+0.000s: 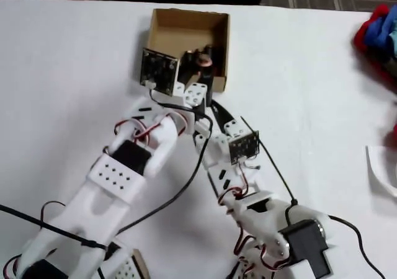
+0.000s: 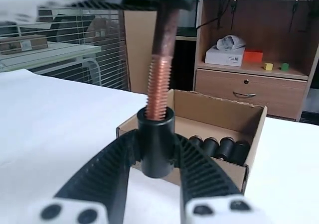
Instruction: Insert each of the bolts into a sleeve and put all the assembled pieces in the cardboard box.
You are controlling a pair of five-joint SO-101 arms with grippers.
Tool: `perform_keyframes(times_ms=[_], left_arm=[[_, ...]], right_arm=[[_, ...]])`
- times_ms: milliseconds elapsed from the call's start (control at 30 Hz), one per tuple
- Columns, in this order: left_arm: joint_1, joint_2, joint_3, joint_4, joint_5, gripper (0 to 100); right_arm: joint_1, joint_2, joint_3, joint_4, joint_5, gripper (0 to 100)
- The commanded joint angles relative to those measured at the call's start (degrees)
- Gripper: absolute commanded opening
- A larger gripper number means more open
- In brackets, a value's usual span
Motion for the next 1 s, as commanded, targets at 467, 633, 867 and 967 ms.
perform_keyframes(times_ms=[467,633,867,967], left_arm=[[0.09,-0.18,0.84,0.18,-0.53,3],[0.09,-0.26,4.18,0.18,-0.53,3],[0.09,-0.18,4.44,0.35,-0.53,3],[0.09,-0.18,4.97,0.44,-0.53,3]], right_arm=[[0.75,-2.59,-1.23,-0.22,-0.53,2.1],[0.84,-2.15,-1.23,-0.22,-0.53,2.1],[0.75,-2.15,-1.23,-0.22,-0.53,2.1],[0.66,-2.07,-1.23,-0.22,-0.53,2.1]])
